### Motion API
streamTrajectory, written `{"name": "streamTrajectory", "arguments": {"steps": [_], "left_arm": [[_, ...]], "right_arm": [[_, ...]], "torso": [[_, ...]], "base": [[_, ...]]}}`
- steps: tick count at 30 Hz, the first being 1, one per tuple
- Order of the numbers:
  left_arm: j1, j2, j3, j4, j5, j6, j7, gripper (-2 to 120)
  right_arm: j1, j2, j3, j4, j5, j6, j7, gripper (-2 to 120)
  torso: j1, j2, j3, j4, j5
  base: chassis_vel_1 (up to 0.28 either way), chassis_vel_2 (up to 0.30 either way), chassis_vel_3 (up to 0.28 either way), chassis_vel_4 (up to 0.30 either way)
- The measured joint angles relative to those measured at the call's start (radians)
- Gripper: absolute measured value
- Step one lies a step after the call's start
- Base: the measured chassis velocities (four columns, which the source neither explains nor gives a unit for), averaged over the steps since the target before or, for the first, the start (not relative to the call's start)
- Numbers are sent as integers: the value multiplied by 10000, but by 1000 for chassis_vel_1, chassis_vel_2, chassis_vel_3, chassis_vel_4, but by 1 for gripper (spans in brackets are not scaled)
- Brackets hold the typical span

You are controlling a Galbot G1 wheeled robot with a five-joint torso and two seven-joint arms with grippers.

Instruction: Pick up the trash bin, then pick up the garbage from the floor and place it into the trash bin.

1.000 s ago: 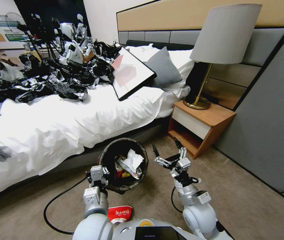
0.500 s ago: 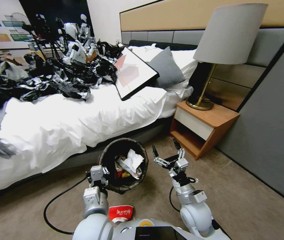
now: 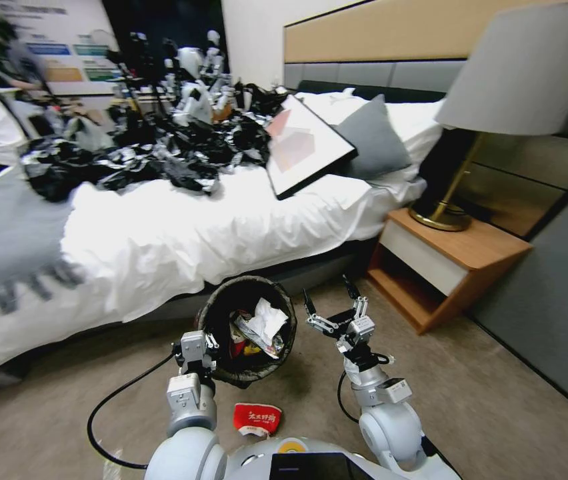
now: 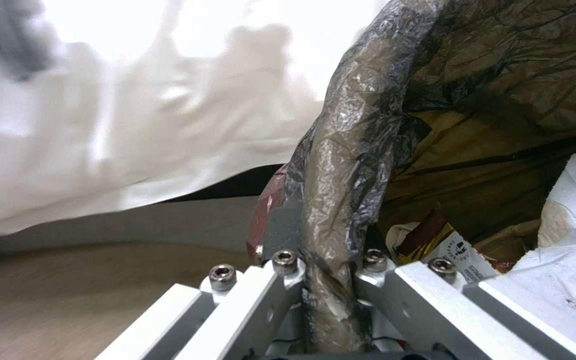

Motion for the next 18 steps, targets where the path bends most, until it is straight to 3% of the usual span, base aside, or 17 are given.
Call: {"name": "streamTrajectory", "arguments": {"steps": [18], "left_arm": [[0,0,0,0,0,0,-1,0]], "right_arm": [[158,54,-17,-48,35,-38,-139,100]], "torso": [[0,0,0,1,0]], "base": [[125,128,121,127]]}}
